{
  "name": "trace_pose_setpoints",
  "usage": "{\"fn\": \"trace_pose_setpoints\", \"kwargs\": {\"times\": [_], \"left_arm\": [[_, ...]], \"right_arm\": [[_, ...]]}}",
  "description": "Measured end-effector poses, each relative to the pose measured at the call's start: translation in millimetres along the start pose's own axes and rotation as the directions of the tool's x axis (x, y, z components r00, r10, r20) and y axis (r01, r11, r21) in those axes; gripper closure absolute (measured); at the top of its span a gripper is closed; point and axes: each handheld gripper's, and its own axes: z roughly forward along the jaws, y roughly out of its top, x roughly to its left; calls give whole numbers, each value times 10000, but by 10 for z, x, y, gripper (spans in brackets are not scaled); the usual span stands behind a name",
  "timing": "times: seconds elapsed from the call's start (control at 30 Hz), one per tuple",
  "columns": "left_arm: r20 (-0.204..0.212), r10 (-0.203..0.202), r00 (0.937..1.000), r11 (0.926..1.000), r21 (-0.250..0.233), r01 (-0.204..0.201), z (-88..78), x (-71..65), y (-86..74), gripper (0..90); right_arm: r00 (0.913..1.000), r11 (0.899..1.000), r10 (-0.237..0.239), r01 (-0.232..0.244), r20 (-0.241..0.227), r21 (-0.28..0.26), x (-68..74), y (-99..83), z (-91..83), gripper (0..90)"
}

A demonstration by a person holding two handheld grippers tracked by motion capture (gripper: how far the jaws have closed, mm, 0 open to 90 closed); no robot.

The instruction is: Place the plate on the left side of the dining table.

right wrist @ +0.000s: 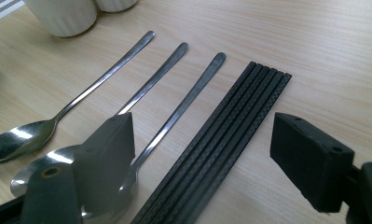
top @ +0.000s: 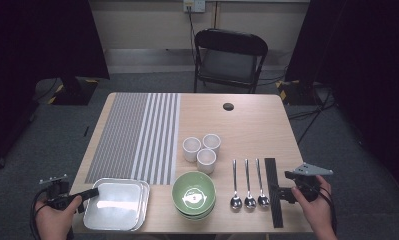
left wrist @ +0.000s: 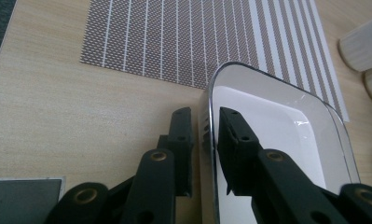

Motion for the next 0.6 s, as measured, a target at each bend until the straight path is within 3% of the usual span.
{"fn": "trace_pose_setpoints", "kwargs": {"times": [0.13,0.4,0.6], "left_arm": [[25,-120,9999,9999,-29,120,-26,-4,12,842],[206,-314,9993,9995,-26,314,-28,27,16,846],[132,-204,9997,9998,-25,204,-49,0,34,848]], "right_arm": [[10000,10000,34,-34,9,19,-7,-3,0,212],[10000,10000,40,-40,-24,22,-3,-2,2,213],[10000,10000,40,-40,-10,28,-8,-3,2,213]]}}
